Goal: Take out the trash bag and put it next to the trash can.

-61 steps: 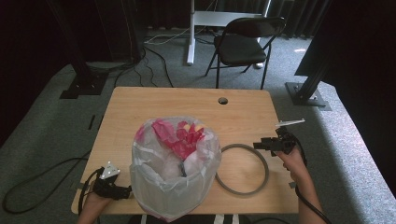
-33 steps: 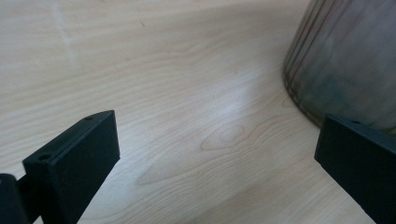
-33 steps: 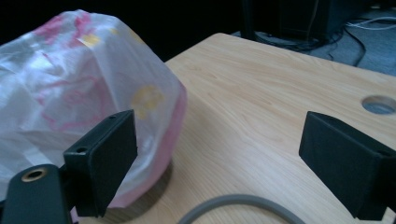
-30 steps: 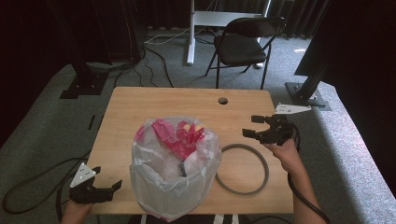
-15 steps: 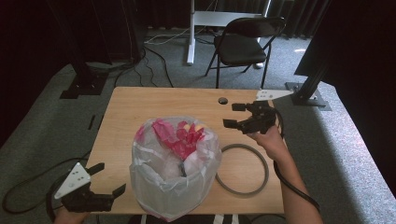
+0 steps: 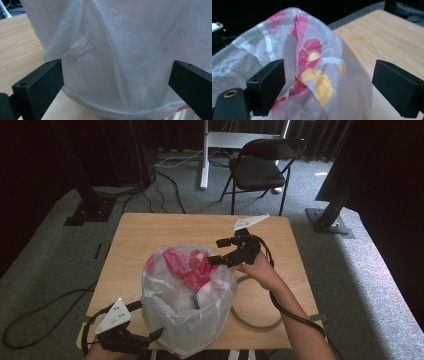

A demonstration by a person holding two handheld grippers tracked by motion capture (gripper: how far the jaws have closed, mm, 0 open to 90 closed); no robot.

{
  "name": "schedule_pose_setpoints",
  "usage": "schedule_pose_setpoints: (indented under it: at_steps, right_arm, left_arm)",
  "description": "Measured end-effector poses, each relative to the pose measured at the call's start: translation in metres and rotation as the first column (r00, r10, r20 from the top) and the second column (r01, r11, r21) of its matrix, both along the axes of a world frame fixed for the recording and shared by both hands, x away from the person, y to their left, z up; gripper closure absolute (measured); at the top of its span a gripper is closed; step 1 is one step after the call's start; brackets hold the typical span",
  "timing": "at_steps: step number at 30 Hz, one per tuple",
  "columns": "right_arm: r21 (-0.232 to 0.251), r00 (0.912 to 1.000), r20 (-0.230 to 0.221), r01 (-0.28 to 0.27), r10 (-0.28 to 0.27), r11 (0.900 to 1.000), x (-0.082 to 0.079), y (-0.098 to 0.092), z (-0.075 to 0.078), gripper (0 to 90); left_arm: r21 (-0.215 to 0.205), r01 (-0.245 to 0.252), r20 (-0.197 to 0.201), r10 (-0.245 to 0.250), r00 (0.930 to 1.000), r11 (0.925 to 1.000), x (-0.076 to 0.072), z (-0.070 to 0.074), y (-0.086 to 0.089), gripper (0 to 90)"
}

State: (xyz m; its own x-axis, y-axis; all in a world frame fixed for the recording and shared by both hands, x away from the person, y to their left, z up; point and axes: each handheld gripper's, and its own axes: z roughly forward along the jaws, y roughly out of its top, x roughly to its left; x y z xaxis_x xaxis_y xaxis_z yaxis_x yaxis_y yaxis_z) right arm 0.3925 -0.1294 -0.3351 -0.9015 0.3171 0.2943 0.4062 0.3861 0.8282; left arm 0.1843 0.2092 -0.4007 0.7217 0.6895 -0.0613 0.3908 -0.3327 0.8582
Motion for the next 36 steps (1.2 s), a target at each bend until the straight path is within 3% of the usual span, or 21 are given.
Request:
schedule_pose_setpoints:
  at_steps: [7,15,18,20,25,33,36]
  right_arm:
    - [-0.028,0.9989,-0.041,-0.022,0.021,0.999,0.003,0.010,-0.009,13.0]
    - [-0.036,0.9956,-0.075,-0.059,0.056,0.998,0.000,0.012,-0.015,25.0]
    - [-0.029,0.9921,-0.094,-0.086,0.083,0.996,0.000,0.011,-0.018,34.1]
    - [-0.008,0.9880,-0.104,-0.115,0.114,0.993,-0.002,0.011,-0.019,40.1]
    - [-0.049,0.9947,-0.057,-0.088,0.085,0.995,-0.007,0.012,-0.015,44.7]
    - [-0.084,0.9976,-0.044,-0.058,0.055,0.995,-0.010,0.012,-0.011,48.6]
    - [-0.096,0.9996,-0.021,-0.021,0.019,0.995,-0.010,0.010,-0.006,60.4]
  left_arm:
    - [0.001,-0.016,-0.015,0.016,0.9997,0.9999,0.006,-0.005,-0.007,0.0]
    - [0.002,-0.023,-0.024,0.023,0.9994,0.9997,0.008,-0.003,-0.009,1.1]
    - [0.007,-0.013,-0.019,0.013,0.9997,0.9999,0.006,-0.002,-0.008,5.3]
    - [0.000,0.003,-0.019,-0.003,0.9998,1.0000,0.005,-0.002,-0.007,10.4]
    - [0.018,0.004,-0.008,-0.004,1.0000,0.9998,0.002,0.000,-0.006,19.8]
    - [-0.014,0.010,0.022,-0.010,0.9997,0.9999,-0.005,0.005,0.005,60.2]
    - [-0.008,0.004,0.047,-0.003,0.9989,1.0000,-0.007,0.008,0.006,70.8]
